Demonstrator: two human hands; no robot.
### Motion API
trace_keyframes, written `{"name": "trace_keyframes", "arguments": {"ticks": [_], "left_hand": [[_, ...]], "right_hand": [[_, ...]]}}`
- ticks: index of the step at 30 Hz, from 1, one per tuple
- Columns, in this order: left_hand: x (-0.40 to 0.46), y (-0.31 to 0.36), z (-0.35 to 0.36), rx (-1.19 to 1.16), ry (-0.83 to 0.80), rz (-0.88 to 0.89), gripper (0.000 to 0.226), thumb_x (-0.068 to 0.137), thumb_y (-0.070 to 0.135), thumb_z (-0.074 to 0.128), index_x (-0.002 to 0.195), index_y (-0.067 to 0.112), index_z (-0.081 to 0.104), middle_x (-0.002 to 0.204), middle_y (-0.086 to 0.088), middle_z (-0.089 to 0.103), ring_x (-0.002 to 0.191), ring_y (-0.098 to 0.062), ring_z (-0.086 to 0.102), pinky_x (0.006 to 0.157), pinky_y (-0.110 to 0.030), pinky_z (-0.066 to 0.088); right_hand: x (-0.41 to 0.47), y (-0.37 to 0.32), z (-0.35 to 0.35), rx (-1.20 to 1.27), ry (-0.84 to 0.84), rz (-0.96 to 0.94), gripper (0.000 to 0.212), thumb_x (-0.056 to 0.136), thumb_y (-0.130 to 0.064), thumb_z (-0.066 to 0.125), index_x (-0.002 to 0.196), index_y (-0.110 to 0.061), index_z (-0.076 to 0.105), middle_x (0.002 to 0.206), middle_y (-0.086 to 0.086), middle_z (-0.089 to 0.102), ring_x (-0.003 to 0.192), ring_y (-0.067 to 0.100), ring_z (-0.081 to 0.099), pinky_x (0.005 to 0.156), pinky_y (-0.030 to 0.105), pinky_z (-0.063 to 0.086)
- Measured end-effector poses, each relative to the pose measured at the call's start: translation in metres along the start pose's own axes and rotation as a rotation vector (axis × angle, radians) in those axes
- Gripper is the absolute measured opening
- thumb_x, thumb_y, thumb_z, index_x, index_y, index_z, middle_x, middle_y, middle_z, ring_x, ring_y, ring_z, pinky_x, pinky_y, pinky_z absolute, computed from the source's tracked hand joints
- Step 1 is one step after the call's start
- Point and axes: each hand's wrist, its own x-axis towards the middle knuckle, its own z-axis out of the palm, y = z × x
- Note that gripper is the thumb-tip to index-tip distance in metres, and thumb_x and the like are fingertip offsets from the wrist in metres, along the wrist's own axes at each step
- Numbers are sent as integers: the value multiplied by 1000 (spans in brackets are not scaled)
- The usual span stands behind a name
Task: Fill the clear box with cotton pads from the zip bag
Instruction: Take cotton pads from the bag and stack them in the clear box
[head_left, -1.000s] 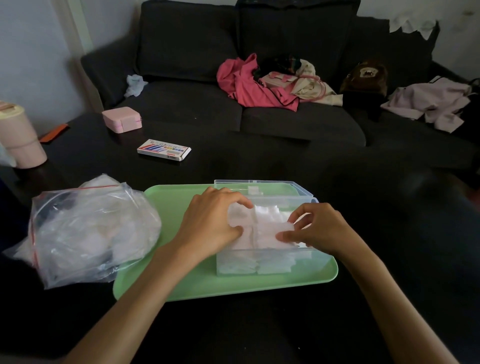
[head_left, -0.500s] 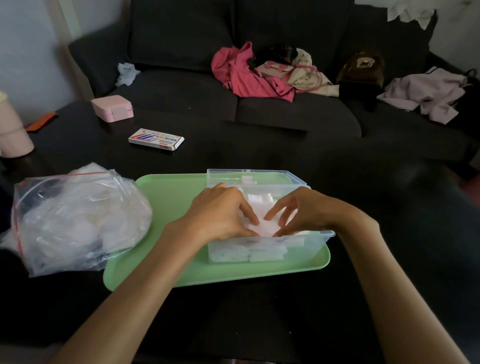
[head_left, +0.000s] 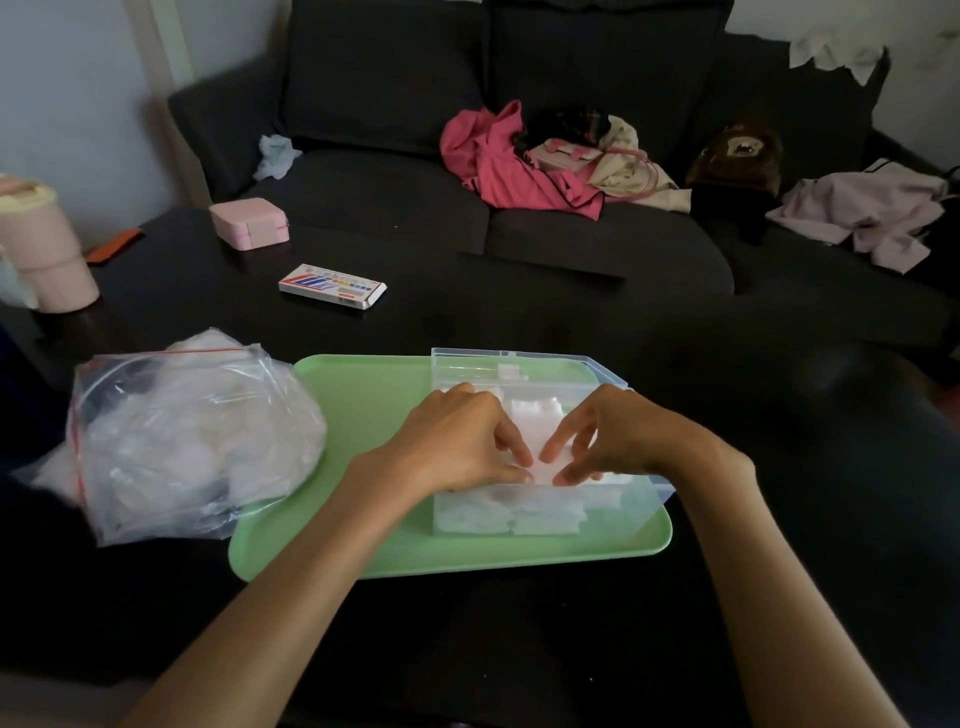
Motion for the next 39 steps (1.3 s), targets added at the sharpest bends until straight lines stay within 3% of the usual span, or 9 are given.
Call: {"name": "trace_keyframes", "arguments": {"ticks": [5, 9, 13, 15, 18, 22, 28, 32, 39], "left_hand": [[-29, -14, -17, -134, 242, 51, 15, 84, 36, 66, 99, 36, 72, 108, 18, 63, 108, -9, 48, 92, -30, 37], [-79, -52, -41, -66, 730, -120, 21, 78, 18, 72, 96, 28, 71, 102, 11, 66, 98, -13, 56, 87, -29, 41], [-133, -100, -65, 7, 1151, -412, 46, 67, 18, 79, 109, 24, 60, 109, 0, 60, 98, -24, 53, 84, -37, 43], [-152, -123, -70, -79, 1107, -622, 65, 66, 31, 80, 123, 22, 50, 122, -4, 54, 109, -26, 50, 87, -38, 43], [-167, -152, -68, -383, 727, -921, 98, 63, 57, 77, 141, 14, 35, 144, -11, 40, 128, -31, 42, 104, -45, 38], [-180, -167, -59, -522, 327, -856, 63, 78, 61, 62, 125, 18, 58, 126, -3, 61, 117, -23, 55, 103, -37, 40], [-172, -172, -56, -732, 624, -770, 16, 91, 22, 59, 88, 12, 71, 84, -5, 72, 89, -25, 67, 81, -39, 53], [-161, -168, -62, -952, 739, -777, 18, 83, 15, 65, 66, 14, 69, 63, 2, 70, 67, -15, 65, 69, -34, 54], [-162, -159, -62, -99, 576, -910, 30, 90, 45, 50, 102, 21, 63, 100, -4, 66, 97, -30, 61, 72, -31, 40]], "right_hand": [[-9, -11, -18, -33, 94, 8, 23, 77, -20, 76, 97, -29, 71, 86, 0, 71, 70, 9, 65, 78, 29, 52], [-8, -57, -17, 117, 412, -147, 17, 82, -23, 71, 93, -35, 67, 82, -5, 68, 72, 11, 64, 71, 31, 53], [11, -126, 25, 273, 388, -335, 12, 81, -21, 70, 88, -31, 70, 77, -3, 69, 68, 12, 66, 73, 28, 54], [23, -154, 51, 326, 385, -375, 11, 80, -20, 71, 81, -31, 70, 75, -3, 67, 68, 13, 64, 67, 26, 51], [43, -179, 81, 367, 418, -332, 12, 77, -27, 74, 76, -34, 65, 78, -8, 62, 71, 8, 58, 66, 22, 42], [57, -188, 108, 309, 425, -211, 24, 73, -29, 77, 78, -30, 53, 86, -10, 60, 81, 10, 58, 71, 25, 42], [60, -185, 123, 436, 615, -367, 36, 75, -4, 69, 56, -30, 52, 65, -12, 64, 69, 7, 66, 64, 26, 50], [60, -175, 127, 435, 557, -453, 31, 77, 1, 67, 65, -28, 71, 71, -17, 69, 70, -1, 66, 69, 22, 54], [61, -178, 133, -280, 546, -580, 31, 84, -31, 64, 113, -42, 62, 107, -11, 48, 97, 9, 49, 66, 20, 36]]}}
